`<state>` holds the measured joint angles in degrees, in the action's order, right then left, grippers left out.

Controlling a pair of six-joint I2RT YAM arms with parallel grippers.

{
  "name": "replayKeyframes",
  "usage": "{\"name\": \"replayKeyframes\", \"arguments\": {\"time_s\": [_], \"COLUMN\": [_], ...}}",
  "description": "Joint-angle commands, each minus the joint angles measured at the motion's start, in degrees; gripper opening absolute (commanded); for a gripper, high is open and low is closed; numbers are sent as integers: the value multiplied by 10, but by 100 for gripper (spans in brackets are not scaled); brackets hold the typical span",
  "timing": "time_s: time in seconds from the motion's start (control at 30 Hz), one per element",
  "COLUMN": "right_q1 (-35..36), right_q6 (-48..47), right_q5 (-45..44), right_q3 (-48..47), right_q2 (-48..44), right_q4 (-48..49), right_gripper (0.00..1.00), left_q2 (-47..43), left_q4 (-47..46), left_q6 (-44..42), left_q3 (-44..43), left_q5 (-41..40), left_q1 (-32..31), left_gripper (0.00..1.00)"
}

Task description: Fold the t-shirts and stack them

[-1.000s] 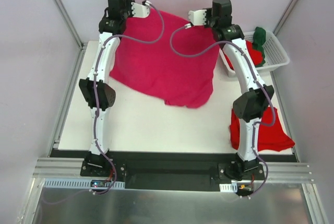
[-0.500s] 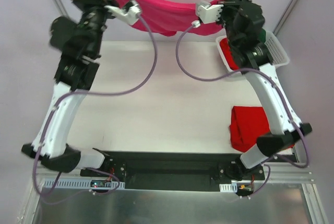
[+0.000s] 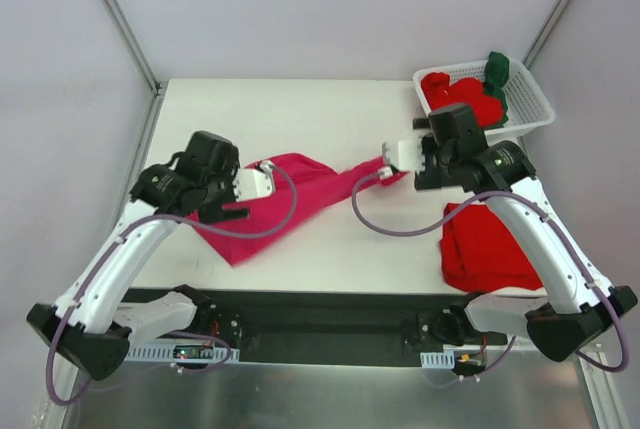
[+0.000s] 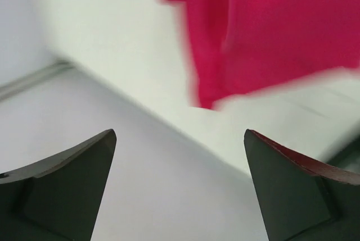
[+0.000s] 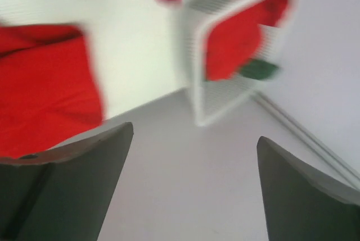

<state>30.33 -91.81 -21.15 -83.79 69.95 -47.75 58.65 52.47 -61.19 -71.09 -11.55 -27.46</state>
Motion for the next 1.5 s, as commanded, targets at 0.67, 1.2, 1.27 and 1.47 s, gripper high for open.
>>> {"name": "replayKeyframes", "arguments": {"time_s": [0.67, 1.2, 1.27, 1.47], "right_q1": [0, 10, 10, 11], "right_q6": [262, 283, 311, 368], "right_q5": [207, 305, 302, 307], "right_q3": [-240, -143, -143, -348], "right_q2": [126, 120, 148, 365], "right_q4": [-206, -67, -60, -108], "right_gripper": [96, 98, 99, 96], "left_q2": [263, 635, 595, 462], "left_q4": [108, 114, 113, 121], "left_q6": [308, 365, 373, 376], "left_q3": [-160, -569, -510, -376], "left_q5": [118, 77, 38, 16], "left_q1": [83, 154, 172, 228], "left_gripper": [99, 99, 99, 99]}}
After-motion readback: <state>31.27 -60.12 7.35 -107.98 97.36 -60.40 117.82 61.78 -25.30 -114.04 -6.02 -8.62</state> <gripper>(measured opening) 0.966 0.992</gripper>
